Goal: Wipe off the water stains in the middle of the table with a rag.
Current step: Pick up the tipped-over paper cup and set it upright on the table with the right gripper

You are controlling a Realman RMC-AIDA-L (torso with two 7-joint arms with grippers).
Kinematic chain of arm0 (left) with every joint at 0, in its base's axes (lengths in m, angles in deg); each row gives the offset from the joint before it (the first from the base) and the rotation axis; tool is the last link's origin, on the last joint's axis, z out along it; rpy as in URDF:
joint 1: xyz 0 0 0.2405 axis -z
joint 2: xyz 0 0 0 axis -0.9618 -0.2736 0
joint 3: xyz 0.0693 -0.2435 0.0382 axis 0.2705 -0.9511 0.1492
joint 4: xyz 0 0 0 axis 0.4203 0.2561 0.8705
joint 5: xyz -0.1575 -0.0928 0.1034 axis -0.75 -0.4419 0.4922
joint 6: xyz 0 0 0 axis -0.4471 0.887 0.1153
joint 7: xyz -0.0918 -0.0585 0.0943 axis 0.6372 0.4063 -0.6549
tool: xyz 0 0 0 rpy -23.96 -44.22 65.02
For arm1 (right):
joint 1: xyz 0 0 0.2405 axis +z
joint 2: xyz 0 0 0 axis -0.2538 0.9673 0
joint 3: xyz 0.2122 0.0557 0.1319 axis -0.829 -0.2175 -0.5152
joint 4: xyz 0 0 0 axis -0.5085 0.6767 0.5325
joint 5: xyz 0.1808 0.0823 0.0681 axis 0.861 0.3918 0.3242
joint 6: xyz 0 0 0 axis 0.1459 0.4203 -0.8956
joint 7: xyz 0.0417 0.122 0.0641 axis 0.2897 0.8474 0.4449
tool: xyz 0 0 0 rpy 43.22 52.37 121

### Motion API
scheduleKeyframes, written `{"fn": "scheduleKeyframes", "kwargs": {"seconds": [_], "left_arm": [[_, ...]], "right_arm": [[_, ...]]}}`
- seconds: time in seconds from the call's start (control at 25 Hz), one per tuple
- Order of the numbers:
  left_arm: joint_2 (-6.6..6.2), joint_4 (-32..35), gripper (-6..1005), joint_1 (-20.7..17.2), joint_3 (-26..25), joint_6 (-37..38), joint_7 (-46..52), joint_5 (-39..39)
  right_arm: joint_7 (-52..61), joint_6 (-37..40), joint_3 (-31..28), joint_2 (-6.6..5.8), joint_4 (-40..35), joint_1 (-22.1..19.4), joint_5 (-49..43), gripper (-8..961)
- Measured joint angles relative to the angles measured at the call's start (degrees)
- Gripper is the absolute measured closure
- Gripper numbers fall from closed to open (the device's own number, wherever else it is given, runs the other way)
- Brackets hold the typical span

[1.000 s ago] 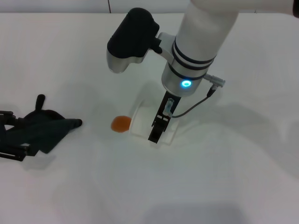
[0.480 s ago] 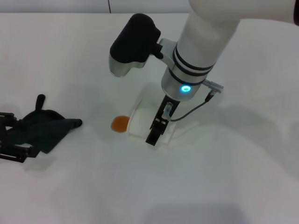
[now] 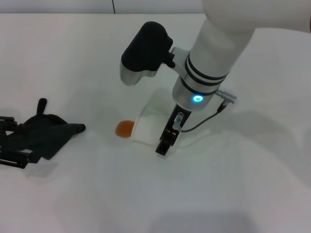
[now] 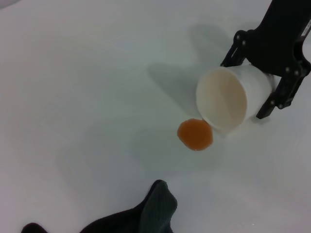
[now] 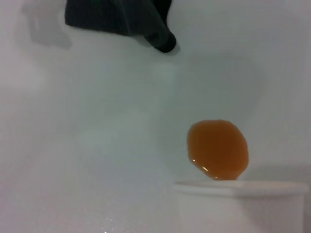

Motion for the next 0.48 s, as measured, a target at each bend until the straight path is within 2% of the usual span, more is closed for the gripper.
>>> {"fn": "scheduleKeyframes", "kwargs": {"seconds": [0.04,0.28,0.48], "left_arm": [[0.00,0.00,151,0.03,0.00,-0.01,0.00,0.00],[0.08,0.00,151,0.05,0.00,-0.13,0.04,0.00],[0.11,-0.01,151,-0.29,-0.47,-0.40,-0.17,-0.36]], "right_arm": [[0.00,0.08,-0.07,0.00,-0.05,-0.01,0.00,121],[-0.01,0.21,-1.54,0.00,-0.77,-0.51,-0.24,260],[-2.69,0.71,-8.21,-0.50,-4.24,-4.31,-1.55,298]]}}
